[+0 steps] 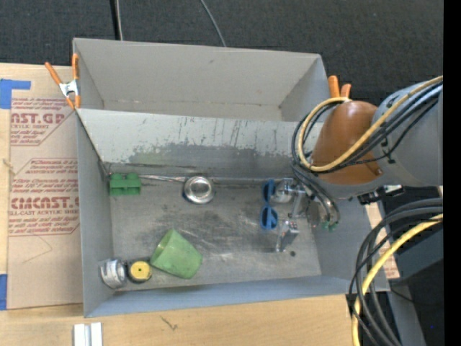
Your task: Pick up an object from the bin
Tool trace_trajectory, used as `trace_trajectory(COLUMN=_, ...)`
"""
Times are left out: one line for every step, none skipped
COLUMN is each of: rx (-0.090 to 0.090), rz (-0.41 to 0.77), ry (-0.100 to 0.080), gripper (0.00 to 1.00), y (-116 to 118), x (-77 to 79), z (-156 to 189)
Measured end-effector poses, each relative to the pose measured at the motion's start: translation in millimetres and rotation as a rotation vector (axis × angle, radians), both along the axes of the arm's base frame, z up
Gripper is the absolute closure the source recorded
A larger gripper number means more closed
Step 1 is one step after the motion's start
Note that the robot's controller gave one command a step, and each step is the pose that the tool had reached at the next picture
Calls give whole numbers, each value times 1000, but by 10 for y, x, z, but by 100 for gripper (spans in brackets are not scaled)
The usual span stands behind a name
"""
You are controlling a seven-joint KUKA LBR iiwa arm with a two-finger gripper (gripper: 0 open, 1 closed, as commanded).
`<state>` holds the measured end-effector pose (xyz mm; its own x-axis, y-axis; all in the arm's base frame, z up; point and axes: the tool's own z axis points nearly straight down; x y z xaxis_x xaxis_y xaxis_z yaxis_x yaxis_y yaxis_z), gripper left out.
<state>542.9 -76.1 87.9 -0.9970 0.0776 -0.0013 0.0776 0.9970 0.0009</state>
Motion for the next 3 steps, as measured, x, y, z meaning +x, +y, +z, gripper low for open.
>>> trace_trajectory(rx=-1, rz=2, ry=0, gripper=100, y=1, x=1, z=26)
trace_trajectory(rx=3, rz=139, ry=-14, gripper=100, y=-349, x=-217, z=-118)
trace_trajectory(rx=-4, rz=411, ry=-8, gripper=100, y=-241, x=-137, z=1446)
